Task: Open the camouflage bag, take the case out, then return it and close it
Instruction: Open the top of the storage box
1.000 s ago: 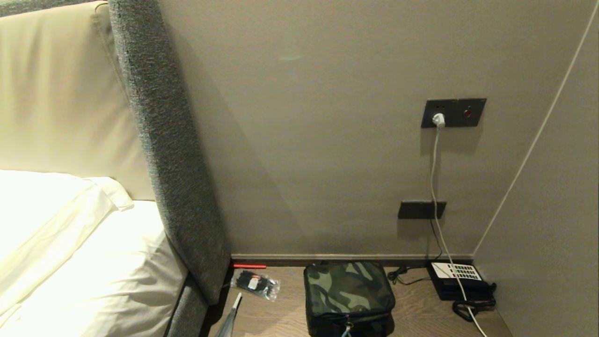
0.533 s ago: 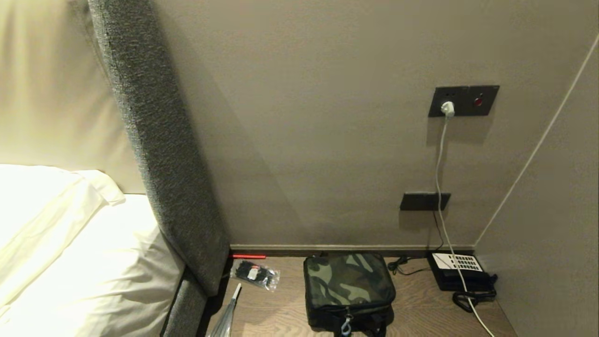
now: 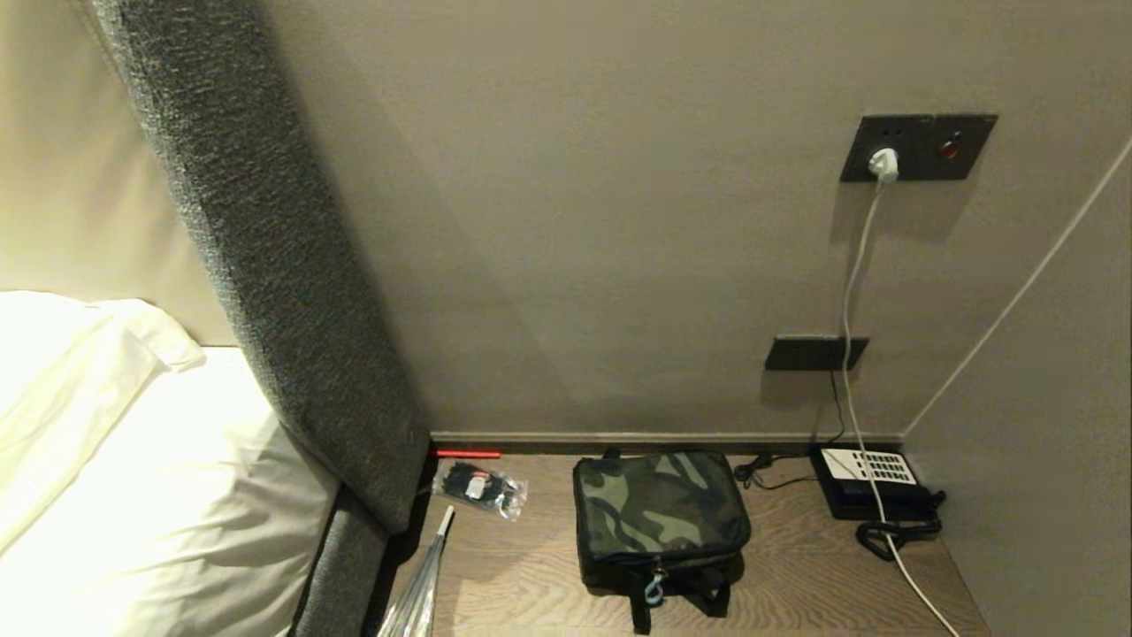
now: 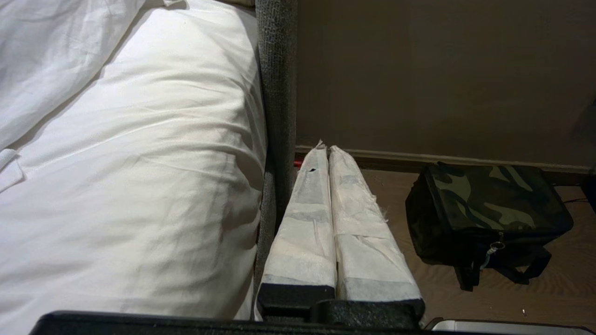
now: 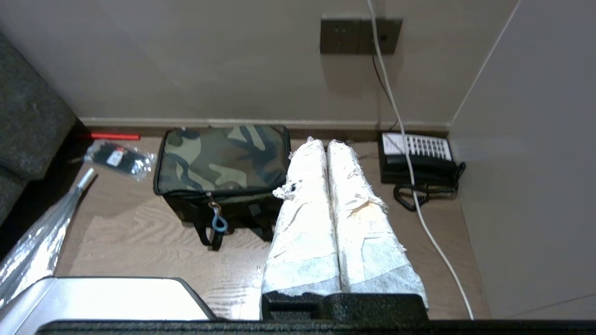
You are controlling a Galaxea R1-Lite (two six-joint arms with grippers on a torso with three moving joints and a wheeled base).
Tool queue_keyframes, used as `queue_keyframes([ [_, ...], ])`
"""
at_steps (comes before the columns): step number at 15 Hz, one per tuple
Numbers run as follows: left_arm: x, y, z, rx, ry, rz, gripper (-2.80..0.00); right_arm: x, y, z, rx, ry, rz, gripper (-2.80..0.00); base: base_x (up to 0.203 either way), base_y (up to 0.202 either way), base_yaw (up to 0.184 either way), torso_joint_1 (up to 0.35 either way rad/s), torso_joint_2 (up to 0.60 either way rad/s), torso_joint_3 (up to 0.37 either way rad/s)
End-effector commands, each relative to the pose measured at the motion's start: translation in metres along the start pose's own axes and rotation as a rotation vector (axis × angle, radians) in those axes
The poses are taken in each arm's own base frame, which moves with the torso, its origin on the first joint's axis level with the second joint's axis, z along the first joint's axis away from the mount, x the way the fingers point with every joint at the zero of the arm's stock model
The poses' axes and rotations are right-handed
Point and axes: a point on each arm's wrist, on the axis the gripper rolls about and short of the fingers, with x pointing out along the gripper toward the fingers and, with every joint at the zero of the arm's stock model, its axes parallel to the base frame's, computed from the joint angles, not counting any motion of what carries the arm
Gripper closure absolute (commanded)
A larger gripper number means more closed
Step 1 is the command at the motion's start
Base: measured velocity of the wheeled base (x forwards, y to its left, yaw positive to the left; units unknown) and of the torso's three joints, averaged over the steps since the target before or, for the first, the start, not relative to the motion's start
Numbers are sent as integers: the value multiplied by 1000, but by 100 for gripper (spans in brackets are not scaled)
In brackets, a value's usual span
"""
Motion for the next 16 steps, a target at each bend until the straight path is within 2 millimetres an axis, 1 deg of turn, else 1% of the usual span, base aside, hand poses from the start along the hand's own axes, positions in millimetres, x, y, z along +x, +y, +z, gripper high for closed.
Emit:
queue_keyframes([
  [1,0,0,0,0,2,1,0,0,0,0,-1,1,0,0,0,0,0,2,-5,-201],
  [16,0,0,0,-2,0,1,0,0,0,0,0,1,0,0,0,0,0,2,5,-196],
])
